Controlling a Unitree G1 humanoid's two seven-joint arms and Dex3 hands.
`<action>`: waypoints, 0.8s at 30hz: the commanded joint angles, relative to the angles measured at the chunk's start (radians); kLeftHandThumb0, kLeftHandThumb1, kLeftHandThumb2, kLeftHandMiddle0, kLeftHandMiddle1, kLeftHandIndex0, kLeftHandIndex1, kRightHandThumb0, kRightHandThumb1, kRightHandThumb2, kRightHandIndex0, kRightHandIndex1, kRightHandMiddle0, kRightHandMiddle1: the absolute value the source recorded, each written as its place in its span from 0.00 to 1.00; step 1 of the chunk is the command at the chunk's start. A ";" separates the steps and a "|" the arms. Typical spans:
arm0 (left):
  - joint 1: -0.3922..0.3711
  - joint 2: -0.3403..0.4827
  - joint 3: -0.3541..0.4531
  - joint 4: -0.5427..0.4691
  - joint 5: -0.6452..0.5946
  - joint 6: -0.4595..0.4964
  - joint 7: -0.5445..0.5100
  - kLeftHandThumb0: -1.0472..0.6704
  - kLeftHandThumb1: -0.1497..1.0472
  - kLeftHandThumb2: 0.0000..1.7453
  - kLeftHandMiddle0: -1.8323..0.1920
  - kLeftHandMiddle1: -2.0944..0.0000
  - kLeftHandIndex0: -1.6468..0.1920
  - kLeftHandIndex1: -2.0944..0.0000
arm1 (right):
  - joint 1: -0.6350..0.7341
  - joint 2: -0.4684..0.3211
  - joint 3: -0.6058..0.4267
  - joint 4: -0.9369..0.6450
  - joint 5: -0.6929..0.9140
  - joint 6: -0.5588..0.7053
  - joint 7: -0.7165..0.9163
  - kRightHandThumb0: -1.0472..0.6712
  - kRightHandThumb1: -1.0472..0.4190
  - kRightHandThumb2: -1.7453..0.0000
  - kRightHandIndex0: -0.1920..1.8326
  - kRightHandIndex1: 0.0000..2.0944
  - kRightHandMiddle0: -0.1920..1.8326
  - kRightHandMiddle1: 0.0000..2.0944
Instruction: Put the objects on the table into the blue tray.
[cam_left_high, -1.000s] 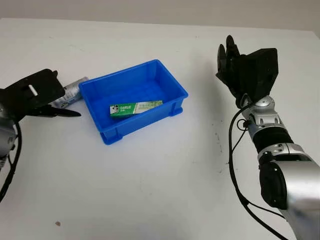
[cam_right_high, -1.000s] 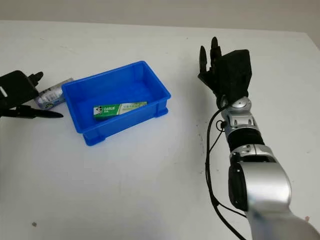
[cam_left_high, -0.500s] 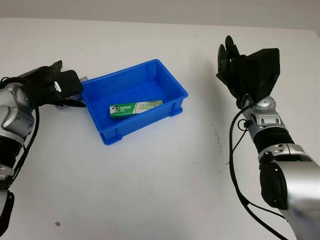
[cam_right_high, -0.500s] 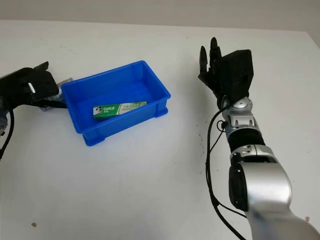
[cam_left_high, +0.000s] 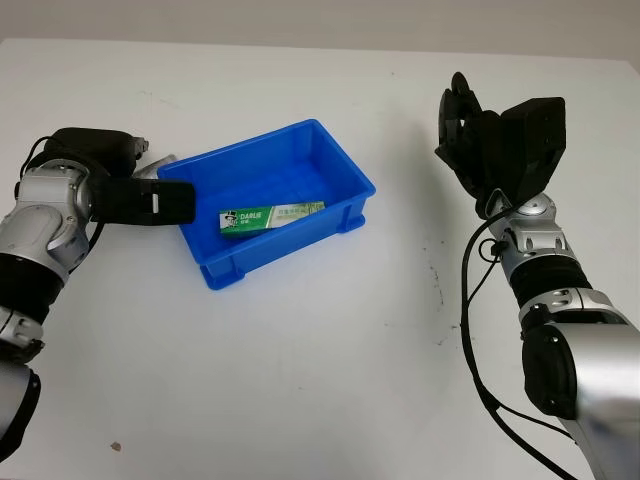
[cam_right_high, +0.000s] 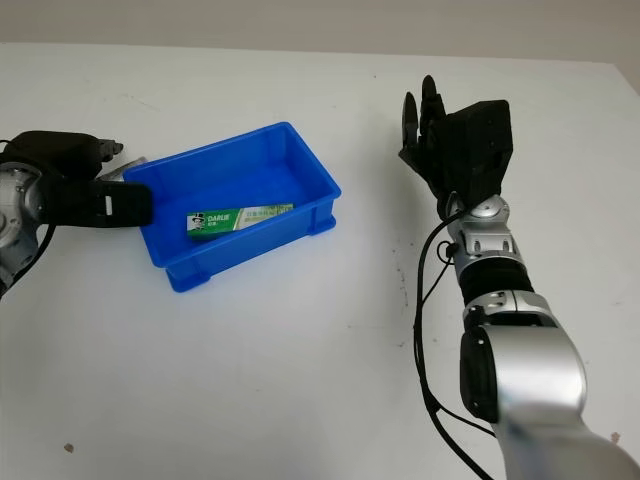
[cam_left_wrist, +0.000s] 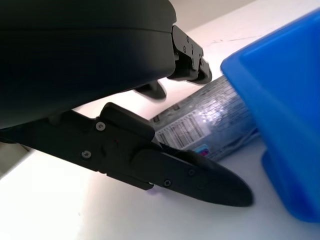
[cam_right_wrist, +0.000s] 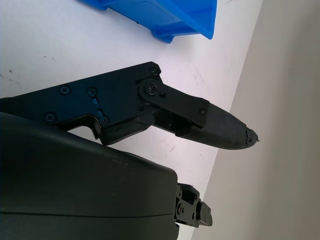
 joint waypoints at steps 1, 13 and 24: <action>0.036 -0.017 -0.028 0.034 0.024 0.000 0.026 0.40 0.90 0.04 0.83 0.05 0.65 0.93 | 0.007 -0.012 -0.007 -0.025 0.004 0.003 0.001 0.18 0.00 0.53 0.00 0.00 0.00 0.00; 0.063 -0.028 0.056 0.064 -0.081 -0.090 0.218 0.54 1.00 0.10 1.00 0.03 0.97 0.18 | 0.004 -0.008 -0.010 -0.022 0.011 -0.004 0.006 0.18 0.00 0.54 0.00 0.00 0.00 0.00; 0.048 -0.026 0.091 0.078 -0.128 -0.099 0.273 0.53 1.00 0.13 0.91 0.01 0.95 0.03 | 0.002 -0.004 -0.004 -0.012 0.004 -0.014 -0.008 0.17 0.00 0.56 0.00 0.00 0.00 0.00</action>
